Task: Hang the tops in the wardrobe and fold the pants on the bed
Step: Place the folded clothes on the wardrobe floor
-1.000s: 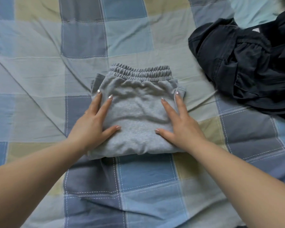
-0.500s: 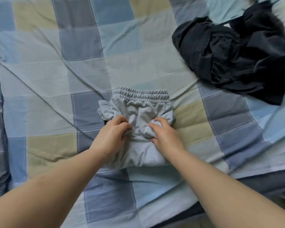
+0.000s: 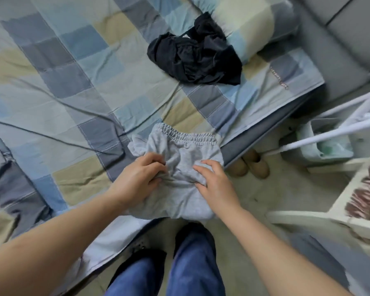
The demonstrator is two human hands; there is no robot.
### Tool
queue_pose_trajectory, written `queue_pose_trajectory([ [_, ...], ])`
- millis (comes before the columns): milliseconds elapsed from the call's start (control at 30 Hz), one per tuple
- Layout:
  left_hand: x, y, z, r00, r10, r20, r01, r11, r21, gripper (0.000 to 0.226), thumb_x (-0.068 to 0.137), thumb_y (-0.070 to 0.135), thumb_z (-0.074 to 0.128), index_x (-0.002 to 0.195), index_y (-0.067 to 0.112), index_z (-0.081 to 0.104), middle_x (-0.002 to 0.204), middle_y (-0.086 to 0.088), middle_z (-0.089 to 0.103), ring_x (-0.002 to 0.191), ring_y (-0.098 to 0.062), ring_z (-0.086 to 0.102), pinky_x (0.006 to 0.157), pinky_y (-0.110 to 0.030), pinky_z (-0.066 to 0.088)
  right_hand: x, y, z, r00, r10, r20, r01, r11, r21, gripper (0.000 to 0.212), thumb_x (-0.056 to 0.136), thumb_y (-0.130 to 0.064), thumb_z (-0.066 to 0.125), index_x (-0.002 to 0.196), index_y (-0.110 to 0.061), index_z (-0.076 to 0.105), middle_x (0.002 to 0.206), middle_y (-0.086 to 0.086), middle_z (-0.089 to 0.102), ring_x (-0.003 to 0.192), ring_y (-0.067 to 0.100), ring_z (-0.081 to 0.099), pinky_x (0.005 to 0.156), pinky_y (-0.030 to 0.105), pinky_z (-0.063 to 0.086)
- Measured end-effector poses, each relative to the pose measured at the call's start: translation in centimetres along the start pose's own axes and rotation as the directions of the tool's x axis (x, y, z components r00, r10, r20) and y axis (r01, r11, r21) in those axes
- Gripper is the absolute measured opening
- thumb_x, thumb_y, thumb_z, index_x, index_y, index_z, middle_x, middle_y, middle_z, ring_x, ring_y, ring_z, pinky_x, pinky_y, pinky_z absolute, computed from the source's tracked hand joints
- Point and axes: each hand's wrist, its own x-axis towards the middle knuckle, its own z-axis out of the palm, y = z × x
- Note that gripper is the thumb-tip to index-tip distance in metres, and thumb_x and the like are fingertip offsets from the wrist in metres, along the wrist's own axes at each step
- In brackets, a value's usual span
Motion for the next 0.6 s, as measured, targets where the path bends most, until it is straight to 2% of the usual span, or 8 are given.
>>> queue_pose_trajectory([
  [100, -1.9, 4.6, -2.4, 0.991, 0.134, 0.014, -0.134, 0.991, 0.021, 0.018, 0.078, 0.006, 0.075, 0.095, 0.009, 0.069, 0.113, -0.007, 0.060, 0.096, -0.028, 0.063, 0.073, -0.039, 0.056, -6.4, -1.8, -3.3, 0.994, 0.045, -0.095, -0.040, 0.998, 0.054, 0.044, 0.086, -0.006, 0.066, 0.128, -0.014, 0.058, 0.139, 0.006, 0.042, 0.122, 0.019, 0.048, 0.096, 0.023, 0.037],
  [200, -3.7, 9.9, -3.9, 0.971, 0.238, 0.007, -0.238, 0.971, -0.007, 0.018, 0.077, 0.006, 0.076, 0.094, 0.009, 0.070, 0.113, -0.008, 0.060, 0.097, -0.027, 0.063, 0.074, -0.037, 0.056, -13.5, -2.6, -6.6, 0.974, 0.100, -0.203, -0.082, 0.992, 0.094, 0.044, 0.084, -0.005, 0.068, 0.126, -0.013, 0.060, 0.138, 0.007, 0.045, 0.116, 0.019, 0.053, 0.088, 0.013, 0.034],
  [267, -4.7, 13.1, -4.3, 0.955, 0.296, 0.006, -0.296, 0.955, -0.026, 0.017, 0.079, 0.009, 0.075, 0.095, 0.011, 0.071, 0.115, -0.007, 0.060, 0.099, -0.023, 0.061, 0.075, -0.033, 0.054, -17.9, -2.7, -8.0, 0.957, 0.123, -0.264, -0.100, 0.990, 0.100, 0.045, 0.081, -0.005, 0.071, 0.124, -0.015, 0.062, 0.136, 0.004, 0.047, 0.099, 0.016, 0.059, 0.080, 0.009, 0.033],
  [333, -5.9, 16.7, -4.1, 0.922, 0.388, 0.010, -0.387, 0.921, -0.045, 0.013, 0.082, 0.013, 0.072, 0.095, 0.012, 0.071, 0.113, -0.006, 0.060, 0.101, -0.016, 0.057, 0.080, -0.026, 0.048, -22.9, -2.3, -9.2, 0.933, 0.159, -0.323, -0.128, 0.985, 0.115, 0.046, 0.079, -0.004, 0.073, 0.122, -0.016, 0.063, 0.133, 0.002, 0.050, 0.076, 0.009, 0.055, 0.073, 0.008, 0.033],
  [367, -6.5, 18.4, -3.9, 0.901, 0.434, 0.013, -0.433, 0.899, -0.061, 0.010, 0.084, 0.016, 0.069, 0.094, 0.012, 0.071, 0.112, -0.006, 0.060, 0.101, -0.014, 0.057, 0.080, -0.023, 0.047, -25.4, -2.0, -9.8, 0.920, 0.174, -0.351, -0.138, 0.983, 0.124, 0.047, 0.077, -0.004, 0.074, 0.121, -0.016, 0.064, 0.132, 0.001, 0.051, 0.074, 0.006, 0.053, 0.072, 0.008, 0.033],
  [433, -7.4, 21.5, -3.8, 0.870, 0.492, 0.032, -0.488, 0.868, -0.088, 0.012, 0.087, 0.020, 0.064, 0.092, 0.013, 0.072, 0.111, -0.005, 0.061, 0.100, -0.013, 0.058, 0.080, -0.024, 0.049, -29.6, -1.6, -10.5, 0.896, 0.206, -0.394, -0.166, 0.977, 0.134, 0.047, 0.076, -0.004, 0.075, 0.120, -0.016, 0.065, 0.131, 0.000, 0.052, 0.085, 0.008, 0.058, 0.072, 0.011, 0.038],
  [500, -7.9, 25.2, -3.1, 0.841, 0.538, 0.046, -0.532, 0.840, -0.103, 0.009, 0.085, 0.016, 0.069, 0.092, 0.012, 0.072, 0.111, -0.006, 0.061, 0.100, -0.014, 0.059, 0.083, -0.025, 0.049, -34.1, -0.8, -11.5, 0.860, 0.245, -0.448, -0.198, 0.969, 0.149, 0.047, 0.076, -0.004, 0.076, 0.120, -0.014, 0.065, 0.130, 0.002, 0.052, 0.100, 0.013, 0.061, 0.074, 0.019, 0.046],
  [600, -9.2, 31.3, -1.0, 0.803, 0.592, 0.067, -0.578, 0.801, -0.154, 0.011, 0.081, 0.010, 0.073, 0.092, 0.010, 0.071, 0.113, -0.005, 0.060, 0.102, -0.012, 0.058, 0.091, -0.018, 0.044, -41.4, 1.3, -12.8, 0.804, 0.307, -0.510, -0.253, 0.952, 0.175, 0.047, 0.076, -0.005, 0.076, 0.121, -0.012, 0.064, 0.130, 0.005, 0.051, 0.105, 0.013, 0.059, 0.079, 0.021, 0.049],
])
